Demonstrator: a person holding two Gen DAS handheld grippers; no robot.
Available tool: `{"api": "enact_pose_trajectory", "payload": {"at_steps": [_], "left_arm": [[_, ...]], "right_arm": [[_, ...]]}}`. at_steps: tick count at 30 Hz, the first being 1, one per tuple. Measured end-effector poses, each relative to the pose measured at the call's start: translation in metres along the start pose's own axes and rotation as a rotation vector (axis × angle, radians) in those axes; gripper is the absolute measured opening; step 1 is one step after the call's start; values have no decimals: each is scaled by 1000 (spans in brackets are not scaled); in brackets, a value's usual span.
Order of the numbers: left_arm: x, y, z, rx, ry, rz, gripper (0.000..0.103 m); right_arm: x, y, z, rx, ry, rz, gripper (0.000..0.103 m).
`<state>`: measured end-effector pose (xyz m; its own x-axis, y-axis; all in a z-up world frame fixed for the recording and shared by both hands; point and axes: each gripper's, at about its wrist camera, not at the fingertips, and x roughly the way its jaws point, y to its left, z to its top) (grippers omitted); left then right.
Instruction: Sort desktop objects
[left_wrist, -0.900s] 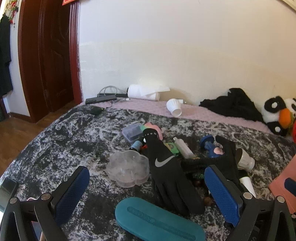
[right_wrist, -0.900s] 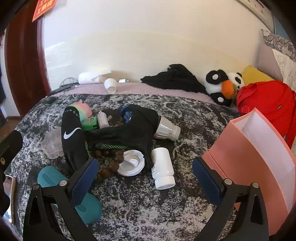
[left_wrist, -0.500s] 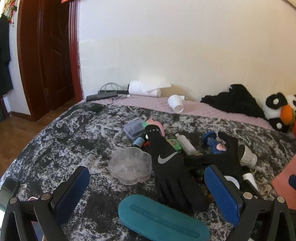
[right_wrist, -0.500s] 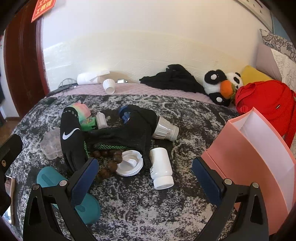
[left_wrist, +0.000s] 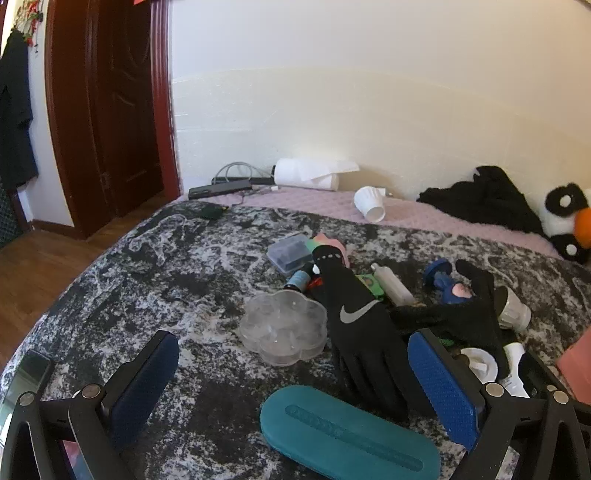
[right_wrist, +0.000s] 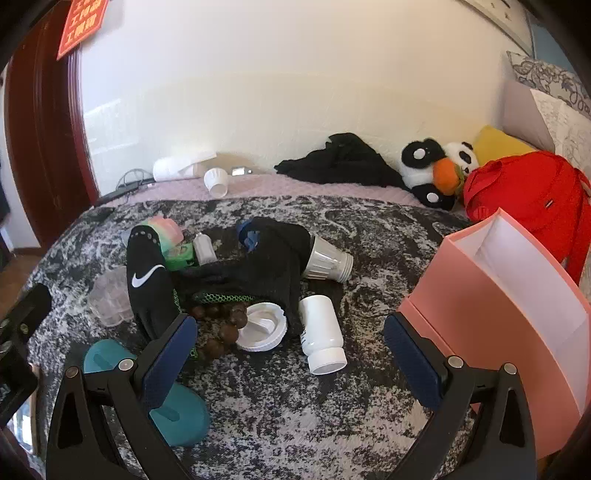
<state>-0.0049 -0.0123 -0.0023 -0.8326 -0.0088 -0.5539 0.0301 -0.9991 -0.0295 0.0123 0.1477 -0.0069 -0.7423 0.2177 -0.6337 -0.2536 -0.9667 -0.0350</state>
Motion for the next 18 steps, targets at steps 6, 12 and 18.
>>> {"api": "enact_pose_trajectory", "payload": {"at_steps": [6,12,18], "left_arm": [[-2,-17,-1,19,-8,-26,102],[-9,-33,-2,41,-24,-65,102],[-11,-44,-1,58,-33,-95,102]], "right_arm": [[-19,-5,-5,24,-34,-30,103],[-26,-20,-9,65,-38,-61,103],[-34,-32,-13,101,-59,-103,103]]}}
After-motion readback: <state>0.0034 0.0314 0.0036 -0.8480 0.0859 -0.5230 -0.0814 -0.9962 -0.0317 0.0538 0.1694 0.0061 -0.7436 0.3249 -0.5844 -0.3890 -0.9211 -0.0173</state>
